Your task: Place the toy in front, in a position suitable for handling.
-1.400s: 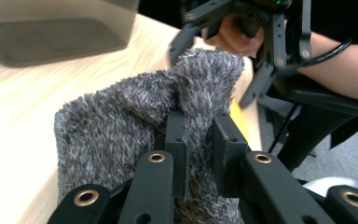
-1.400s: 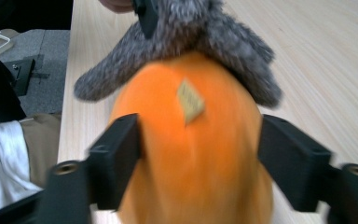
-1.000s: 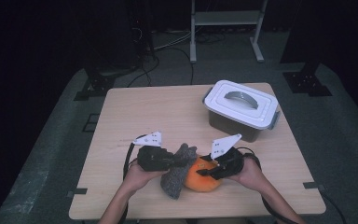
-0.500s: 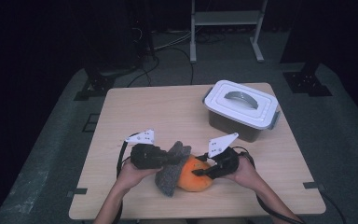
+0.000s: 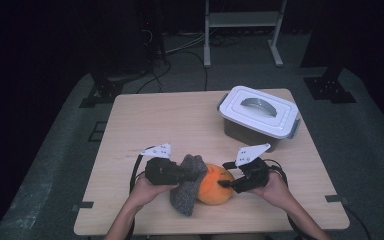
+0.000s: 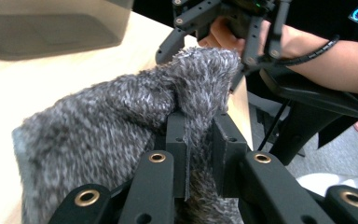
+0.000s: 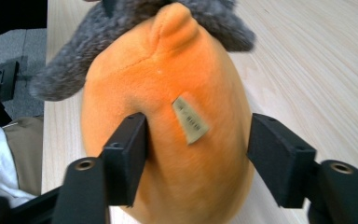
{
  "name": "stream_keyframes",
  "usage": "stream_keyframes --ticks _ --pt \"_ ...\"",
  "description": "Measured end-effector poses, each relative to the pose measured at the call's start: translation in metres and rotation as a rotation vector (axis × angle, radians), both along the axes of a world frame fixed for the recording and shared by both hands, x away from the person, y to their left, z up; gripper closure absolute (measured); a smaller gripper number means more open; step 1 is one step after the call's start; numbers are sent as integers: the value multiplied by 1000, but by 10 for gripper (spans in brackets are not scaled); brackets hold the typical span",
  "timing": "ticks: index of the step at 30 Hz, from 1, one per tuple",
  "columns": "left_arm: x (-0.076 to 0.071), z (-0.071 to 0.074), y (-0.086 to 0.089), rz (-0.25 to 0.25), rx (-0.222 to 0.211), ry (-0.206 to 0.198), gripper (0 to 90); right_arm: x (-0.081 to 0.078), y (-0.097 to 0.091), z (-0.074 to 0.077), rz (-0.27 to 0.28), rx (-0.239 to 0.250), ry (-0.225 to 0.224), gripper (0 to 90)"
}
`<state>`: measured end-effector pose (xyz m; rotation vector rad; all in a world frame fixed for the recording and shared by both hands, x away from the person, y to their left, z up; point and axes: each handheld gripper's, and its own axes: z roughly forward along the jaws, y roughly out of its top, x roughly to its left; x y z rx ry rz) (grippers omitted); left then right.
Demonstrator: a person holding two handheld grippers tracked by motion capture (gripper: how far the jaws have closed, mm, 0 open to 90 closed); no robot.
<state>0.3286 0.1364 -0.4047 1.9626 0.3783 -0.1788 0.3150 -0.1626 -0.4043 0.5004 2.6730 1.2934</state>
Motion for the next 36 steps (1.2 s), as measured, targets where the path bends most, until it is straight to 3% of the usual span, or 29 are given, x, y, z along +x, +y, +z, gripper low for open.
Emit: stream_keyframes --ticks 5,10,13,14,16,18,20,23,28,36 --pt "-3 3 -7 -5 3 -6 789 0 -7 -2 -3 14 26 378" --pt "-4 4 -12 -10 -5 7 789 -6 -4 7 36 -23 73 276" --pt "-6 6 -17 -20 -5 5 789 -8 5 4 51 -38 83 200" --pt "-8 7 -20 -29 9 -6 789 -9 8 2 51 -47 75 206" --pt "-9 10 -21 -24 19 -21 788 -10 11 -1 67 -62 33 314" --pt "-8 13 -20 -22 3 -27 788 -10 10 -2 73 -50 14 397" --pt "-8 16 -21 -22 -16 -37 789 -12 11 -4 79 -34 0 422" --pt "-10 17 -24 -14 -6 -66 788 -15 18 -4 95 -47 -27 432" --pt "-10 12 -18 15 16 -102 788 -9 9 -6 113 -22 -14 464" --pt "-7 2 -7 45 23 -86 785 2 -15 -11 101 39 50 468"
